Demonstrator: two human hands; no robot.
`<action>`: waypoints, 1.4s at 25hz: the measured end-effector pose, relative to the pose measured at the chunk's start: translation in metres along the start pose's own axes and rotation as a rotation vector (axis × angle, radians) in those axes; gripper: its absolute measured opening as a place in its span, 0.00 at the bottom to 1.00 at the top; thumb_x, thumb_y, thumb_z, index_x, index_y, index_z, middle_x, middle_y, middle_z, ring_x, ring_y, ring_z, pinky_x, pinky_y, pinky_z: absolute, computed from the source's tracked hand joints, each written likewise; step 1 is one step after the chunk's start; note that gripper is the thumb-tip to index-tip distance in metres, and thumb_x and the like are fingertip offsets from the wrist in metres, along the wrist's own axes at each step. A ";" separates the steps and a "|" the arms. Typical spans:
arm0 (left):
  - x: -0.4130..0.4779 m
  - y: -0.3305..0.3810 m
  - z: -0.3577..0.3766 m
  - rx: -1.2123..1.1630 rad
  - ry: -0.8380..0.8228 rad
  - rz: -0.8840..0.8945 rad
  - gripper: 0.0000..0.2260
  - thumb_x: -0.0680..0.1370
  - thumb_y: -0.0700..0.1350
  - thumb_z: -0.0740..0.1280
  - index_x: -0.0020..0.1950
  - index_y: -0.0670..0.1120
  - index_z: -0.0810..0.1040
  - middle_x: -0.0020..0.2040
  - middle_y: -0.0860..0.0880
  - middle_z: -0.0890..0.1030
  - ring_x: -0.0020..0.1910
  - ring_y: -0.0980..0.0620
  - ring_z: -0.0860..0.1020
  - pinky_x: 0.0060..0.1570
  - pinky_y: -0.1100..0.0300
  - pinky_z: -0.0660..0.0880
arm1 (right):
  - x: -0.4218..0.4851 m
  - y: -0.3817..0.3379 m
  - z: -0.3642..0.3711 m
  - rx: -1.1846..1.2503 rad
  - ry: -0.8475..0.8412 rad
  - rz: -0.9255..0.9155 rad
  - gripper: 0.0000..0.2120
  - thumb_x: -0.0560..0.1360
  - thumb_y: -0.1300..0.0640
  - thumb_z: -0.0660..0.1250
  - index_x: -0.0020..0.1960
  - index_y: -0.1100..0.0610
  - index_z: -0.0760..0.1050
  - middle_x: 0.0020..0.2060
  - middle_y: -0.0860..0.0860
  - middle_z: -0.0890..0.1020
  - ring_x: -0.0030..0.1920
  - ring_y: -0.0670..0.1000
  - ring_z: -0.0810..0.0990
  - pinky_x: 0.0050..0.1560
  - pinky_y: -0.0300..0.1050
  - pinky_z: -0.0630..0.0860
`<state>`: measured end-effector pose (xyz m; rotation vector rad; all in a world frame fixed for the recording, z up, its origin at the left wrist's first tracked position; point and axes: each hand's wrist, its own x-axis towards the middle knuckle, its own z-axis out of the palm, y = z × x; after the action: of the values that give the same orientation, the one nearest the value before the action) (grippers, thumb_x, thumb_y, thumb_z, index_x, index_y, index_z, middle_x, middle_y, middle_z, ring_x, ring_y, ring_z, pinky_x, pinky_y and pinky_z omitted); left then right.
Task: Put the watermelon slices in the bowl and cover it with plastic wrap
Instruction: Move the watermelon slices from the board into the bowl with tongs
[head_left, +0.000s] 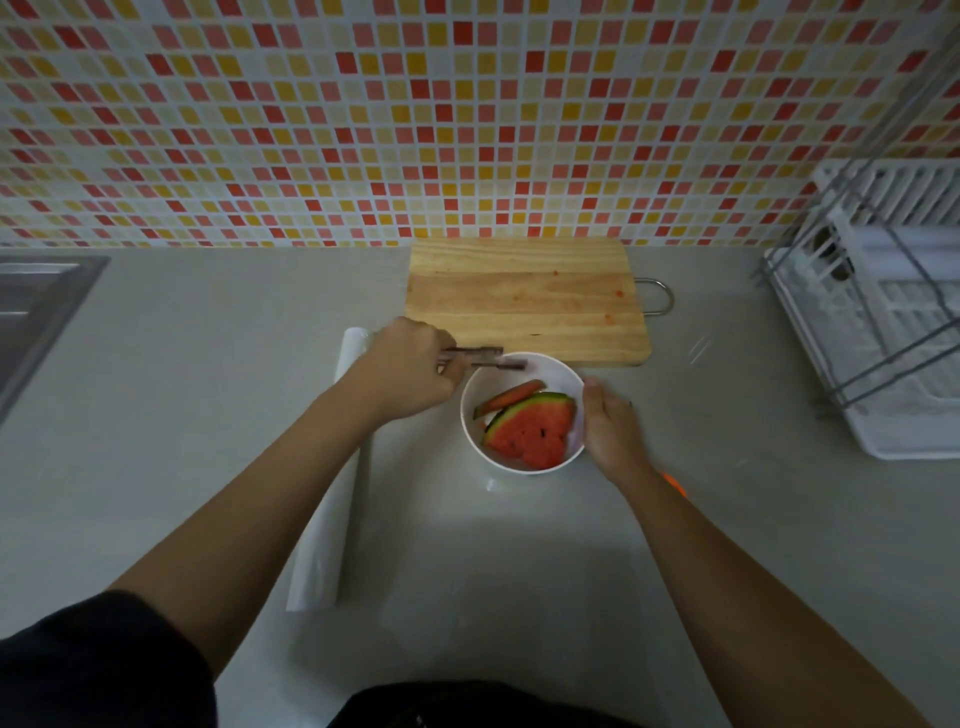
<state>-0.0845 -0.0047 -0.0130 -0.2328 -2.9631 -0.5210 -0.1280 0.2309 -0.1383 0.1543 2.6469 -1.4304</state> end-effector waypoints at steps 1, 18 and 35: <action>0.007 -0.002 -0.003 -0.056 0.035 -0.033 0.14 0.74 0.50 0.61 0.44 0.43 0.83 0.36 0.41 0.82 0.36 0.41 0.78 0.36 0.59 0.66 | 0.000 0.000 0.000 0.009 0.002 -0.011 0.20 0.78 0.47 0.50 0.35 0.53 0.72 0.35 0.51 0.77 0.41 0.53 0.76 0.45 0.44 0.66; 0.097 -0.055 0.108 0.070 0.058 -0.614 0.14 0.82 0.40 0.53 0.63 0.35 0.71 0.63 0.36 0.72 0.60 0.38 0.70 0.59 0.49 0.67 | 0.002 0.006 0.002 0.018 0.026 -0.079 0.22 0.80 0.51 0.51 0.29 0.52 0.68 0.27 0.46 0.75 0.33 0.51 0.76 0.39 0.44 0.67; -0.022 0.041 0.059 -0.913 -0.156 -0.837 0.26 0.78 0.66 0.50 0.69 0.55 0.70 0.68 0.44 0.73 0.64 0.41 0.74 0.60 0.41 0.75 | -0.013 -0.019 -0.005 -0.061 -0.064 -0.046 0.22 0.80 0.51 0.49 0.31 0.54 0.70 0.31 0.54 0.76 0.39 0.55 0.76 0.41 0.44 0.65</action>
<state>-0.0615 0.0507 -0.0578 0.9639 -2.5797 -1.9701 -0.1181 0.2242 -0.1183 0.0414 2.6554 -1.3418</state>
